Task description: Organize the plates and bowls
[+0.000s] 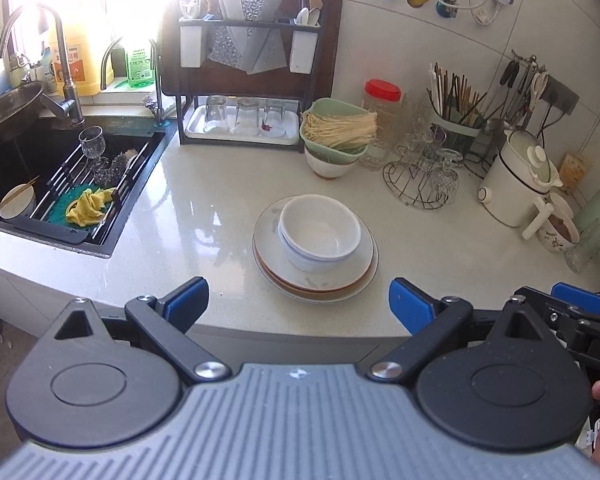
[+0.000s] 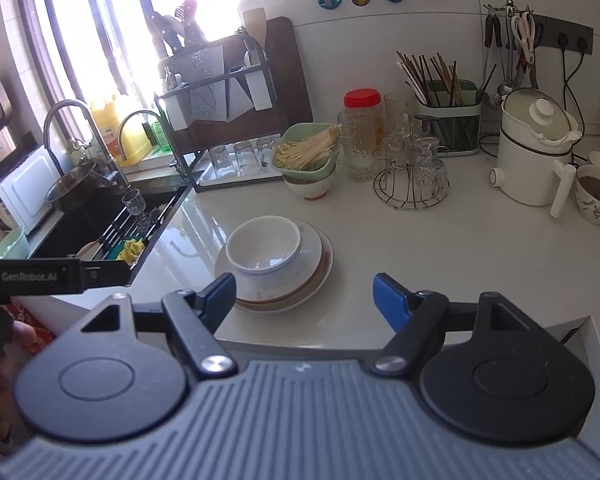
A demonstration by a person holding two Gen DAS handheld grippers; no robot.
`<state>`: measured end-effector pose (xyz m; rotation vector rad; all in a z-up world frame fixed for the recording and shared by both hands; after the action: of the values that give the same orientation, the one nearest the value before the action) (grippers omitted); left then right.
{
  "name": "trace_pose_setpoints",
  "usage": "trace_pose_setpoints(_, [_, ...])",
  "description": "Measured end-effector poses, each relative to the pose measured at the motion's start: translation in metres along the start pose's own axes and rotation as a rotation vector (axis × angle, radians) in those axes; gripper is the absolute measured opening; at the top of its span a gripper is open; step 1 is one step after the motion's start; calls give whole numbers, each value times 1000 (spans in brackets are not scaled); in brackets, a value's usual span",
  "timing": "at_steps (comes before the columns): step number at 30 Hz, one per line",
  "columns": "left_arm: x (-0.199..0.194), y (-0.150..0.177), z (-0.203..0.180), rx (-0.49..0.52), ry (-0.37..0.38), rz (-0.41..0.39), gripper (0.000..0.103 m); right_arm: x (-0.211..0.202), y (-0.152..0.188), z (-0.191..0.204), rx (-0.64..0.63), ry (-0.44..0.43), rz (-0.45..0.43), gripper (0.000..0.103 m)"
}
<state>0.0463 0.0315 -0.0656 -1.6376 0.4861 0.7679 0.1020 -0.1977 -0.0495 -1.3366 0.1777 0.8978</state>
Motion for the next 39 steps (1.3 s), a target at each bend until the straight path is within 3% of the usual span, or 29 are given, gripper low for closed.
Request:
trace_pose_setpoints(29, [-18,-2,8,-7,-2,-18,99,-10,-8,-2,51,35,-52,77])
trace_pose_setpoints(31, [-17,-3,8,-6,0,-13,99,-9,-8,-2,49,38,-46,84])
trace_pose_setpoints(33, [-17,-5,9,-12,6,-12,99,-7,-8,-3,56,34,-45,101])
trace_pose_setpoints(39, [-19,-12,16,-26,-6,-32,99,-6,-9,-6,64,53,-48,103])
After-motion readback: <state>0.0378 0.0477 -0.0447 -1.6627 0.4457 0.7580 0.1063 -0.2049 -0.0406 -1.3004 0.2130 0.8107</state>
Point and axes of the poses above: each gripper's, at about its wrist camera, not at the fingertips, and x roughly the way its jaws point, z to its left, y to its underside, the point moved 10 cm from there along x, roughly the way its jaws point, and after that the axes turned 5 degrees about x, right-handed, at the moved point
